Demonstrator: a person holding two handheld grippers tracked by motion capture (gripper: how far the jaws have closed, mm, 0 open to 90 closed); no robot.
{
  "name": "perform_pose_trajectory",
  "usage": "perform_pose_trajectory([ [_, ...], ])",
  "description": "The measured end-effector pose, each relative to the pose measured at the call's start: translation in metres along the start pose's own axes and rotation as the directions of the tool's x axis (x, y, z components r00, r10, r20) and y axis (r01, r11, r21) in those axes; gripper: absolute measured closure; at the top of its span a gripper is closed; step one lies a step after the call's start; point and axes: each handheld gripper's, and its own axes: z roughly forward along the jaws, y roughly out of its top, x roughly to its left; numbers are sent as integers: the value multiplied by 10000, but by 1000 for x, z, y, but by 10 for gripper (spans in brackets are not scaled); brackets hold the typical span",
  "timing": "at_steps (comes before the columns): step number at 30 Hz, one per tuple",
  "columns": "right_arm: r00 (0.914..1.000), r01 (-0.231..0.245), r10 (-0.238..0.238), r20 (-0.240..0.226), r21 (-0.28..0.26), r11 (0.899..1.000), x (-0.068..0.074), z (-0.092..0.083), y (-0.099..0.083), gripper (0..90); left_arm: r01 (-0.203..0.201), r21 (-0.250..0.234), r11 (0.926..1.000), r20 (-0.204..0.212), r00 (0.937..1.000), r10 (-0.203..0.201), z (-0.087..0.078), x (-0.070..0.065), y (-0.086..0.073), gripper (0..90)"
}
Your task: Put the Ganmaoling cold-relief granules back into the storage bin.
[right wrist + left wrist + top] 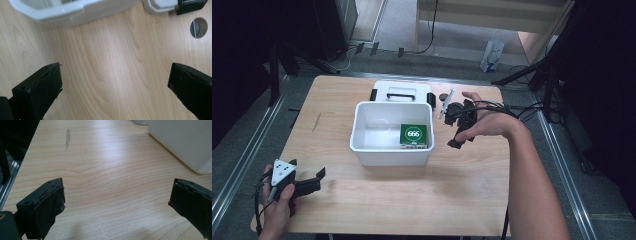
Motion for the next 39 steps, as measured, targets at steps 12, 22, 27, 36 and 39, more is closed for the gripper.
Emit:
perform_pose_trajectory([
  [12,9969,-781,782,18,-312,9965,1,20,-43,0,35,-15,10000,-19,10000,-35,0,0,0,4],
  [22,9839,-1764,1781,127,-864,9805,7,32,-93,0,6,7,10000,-53,10000,-6,0,0,0,4],
  [27,9773,-1999,2070,445,-1285,9714,17,40,-115,0,-25,14,10000,-62,10000,25,0,0,0,4],
  [36,9545,-2780,2959,375,-2480,9280,34,52,-148,0,-3,13,10000,-131,9999,3,0,0,0,4],
  [39,9432,-3050,3295,435,-2802,9102,40,57,-159,0,-5,9,10000,-138,9999,6,0,0,0,4],
])
